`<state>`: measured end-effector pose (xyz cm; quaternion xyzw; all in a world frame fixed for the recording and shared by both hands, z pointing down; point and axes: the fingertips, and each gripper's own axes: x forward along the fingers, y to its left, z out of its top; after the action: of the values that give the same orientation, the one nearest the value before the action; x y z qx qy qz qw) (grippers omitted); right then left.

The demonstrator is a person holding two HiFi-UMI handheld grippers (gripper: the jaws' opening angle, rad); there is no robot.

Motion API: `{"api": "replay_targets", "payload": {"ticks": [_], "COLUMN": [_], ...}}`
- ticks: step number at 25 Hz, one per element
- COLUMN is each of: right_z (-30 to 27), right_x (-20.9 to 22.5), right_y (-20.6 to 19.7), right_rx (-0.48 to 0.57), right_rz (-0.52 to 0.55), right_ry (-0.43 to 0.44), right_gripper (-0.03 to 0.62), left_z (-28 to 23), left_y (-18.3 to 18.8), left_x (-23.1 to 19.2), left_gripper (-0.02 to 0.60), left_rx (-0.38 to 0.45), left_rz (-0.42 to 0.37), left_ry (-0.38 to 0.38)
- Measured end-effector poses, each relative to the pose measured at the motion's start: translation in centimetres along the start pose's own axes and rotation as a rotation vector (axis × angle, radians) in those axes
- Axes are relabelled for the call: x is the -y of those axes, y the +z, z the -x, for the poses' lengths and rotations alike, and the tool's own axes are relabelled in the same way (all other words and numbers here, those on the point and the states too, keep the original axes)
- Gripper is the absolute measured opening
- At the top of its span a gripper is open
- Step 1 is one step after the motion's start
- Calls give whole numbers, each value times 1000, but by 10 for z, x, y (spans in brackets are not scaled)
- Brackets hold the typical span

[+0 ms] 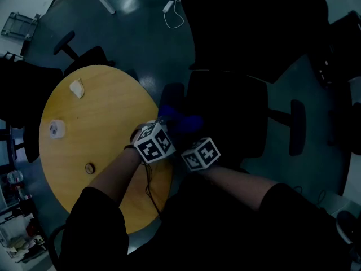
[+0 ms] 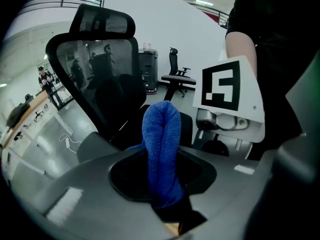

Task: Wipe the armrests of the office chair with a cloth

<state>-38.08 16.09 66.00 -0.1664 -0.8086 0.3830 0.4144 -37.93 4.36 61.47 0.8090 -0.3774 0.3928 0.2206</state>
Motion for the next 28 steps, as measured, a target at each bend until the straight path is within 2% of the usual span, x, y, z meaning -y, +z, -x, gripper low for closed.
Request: {"api": "replay_targets", "payload": {"ticks": [6, 11, 13, 15, 18, 23, 25, 28], "right_z": [7, 22, 31, 42, 69, 147, 187, 248], "right_x": [-6, -16, -17, -18, -21, -27, -26, -14], "right_y": [-4, -29, -38, -48, -64, -99, -125, -177], "right_rx": [-15, -54, -60, -55, -24, 110, 189, 317], "right_rz": [53, 146, 191, 210, 210, 231, 223, 190], "right_ry": [-15, -48, -66, -80, -96, -131, -145, -185], "right_gripper": [5, 5, 5, 5, 5, 5, 5, 5], "left_z": [9, 15, 17, 19, 22, 33, 30, 18], "left_y": [-14, -22, -22, -20, -7, 48, 74, 106], "left_x": [37, 75, 88, 100, 121, 169, 197, 243], "left_gripper": [124, 124, 124, 126, 126, 126, 126, 126], "left_rx": [55, 70, 85, 121, 218, 468, 543, 611], "left_rz": [136, 169, 180, 224, 350, 562, 614, 653], "left_ry": [-68, -107, -108, -95, -50, 48, 67, 115]}}
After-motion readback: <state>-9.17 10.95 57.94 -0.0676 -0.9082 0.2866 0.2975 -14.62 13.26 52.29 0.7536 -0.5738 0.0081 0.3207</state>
